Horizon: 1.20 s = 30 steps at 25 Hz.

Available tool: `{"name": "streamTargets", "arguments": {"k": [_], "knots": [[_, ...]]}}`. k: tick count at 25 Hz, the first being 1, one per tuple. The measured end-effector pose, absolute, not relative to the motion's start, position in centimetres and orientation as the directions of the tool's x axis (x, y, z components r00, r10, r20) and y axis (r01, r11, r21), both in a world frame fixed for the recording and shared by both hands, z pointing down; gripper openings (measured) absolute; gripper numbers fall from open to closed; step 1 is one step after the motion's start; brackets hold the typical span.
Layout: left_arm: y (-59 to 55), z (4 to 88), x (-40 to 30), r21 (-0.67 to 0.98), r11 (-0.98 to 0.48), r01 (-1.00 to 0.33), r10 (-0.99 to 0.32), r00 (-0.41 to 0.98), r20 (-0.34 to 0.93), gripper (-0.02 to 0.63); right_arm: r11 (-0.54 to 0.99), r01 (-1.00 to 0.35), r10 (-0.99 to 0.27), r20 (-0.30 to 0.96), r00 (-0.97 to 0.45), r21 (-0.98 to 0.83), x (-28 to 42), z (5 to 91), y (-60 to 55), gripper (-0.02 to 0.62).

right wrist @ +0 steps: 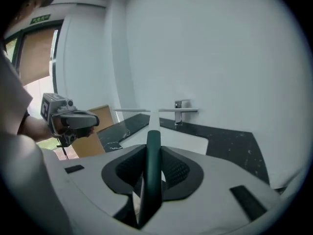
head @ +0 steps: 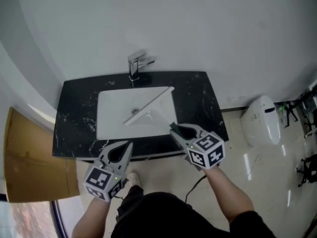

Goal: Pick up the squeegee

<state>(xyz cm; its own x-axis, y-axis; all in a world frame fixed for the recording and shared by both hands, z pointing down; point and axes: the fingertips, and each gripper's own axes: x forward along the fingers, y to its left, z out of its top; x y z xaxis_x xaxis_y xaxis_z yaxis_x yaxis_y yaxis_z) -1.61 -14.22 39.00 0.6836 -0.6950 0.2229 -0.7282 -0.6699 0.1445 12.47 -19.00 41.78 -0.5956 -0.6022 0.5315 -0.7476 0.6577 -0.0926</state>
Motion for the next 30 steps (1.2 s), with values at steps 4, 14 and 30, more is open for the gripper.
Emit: {"name": "streamTargets", "arguments": {"k": [4, 14, 30], "knots": [[-7.3, 37.4, 2.5, 0.158, -0.655, -0.739, -0.710, 0.673, 0.206, 0.000, 0.623, -0.778, -0.680, 0.441, -0.586, -0.073, 19.5, 37.6, -11.8, 0.097], [3.5, 36.5, 7.8, 0.092, -0.702, -0.706, -0.680, 0.703, 0.207, 0.000, 0.510, -0.854, -0.794, 0.328, -0.512, -0.100, 26.1, 37.8, 3.1, 0.097], [5.3, 36.6, 0.0, 0.064, -0.731, -0.679, -0.662, 0.730, 0.172, 0.000, 0.484, -0.875, -0.838, 0.272, -0.472, -0.028, 17.1, 36.7, 5.2, 0.097]]}}
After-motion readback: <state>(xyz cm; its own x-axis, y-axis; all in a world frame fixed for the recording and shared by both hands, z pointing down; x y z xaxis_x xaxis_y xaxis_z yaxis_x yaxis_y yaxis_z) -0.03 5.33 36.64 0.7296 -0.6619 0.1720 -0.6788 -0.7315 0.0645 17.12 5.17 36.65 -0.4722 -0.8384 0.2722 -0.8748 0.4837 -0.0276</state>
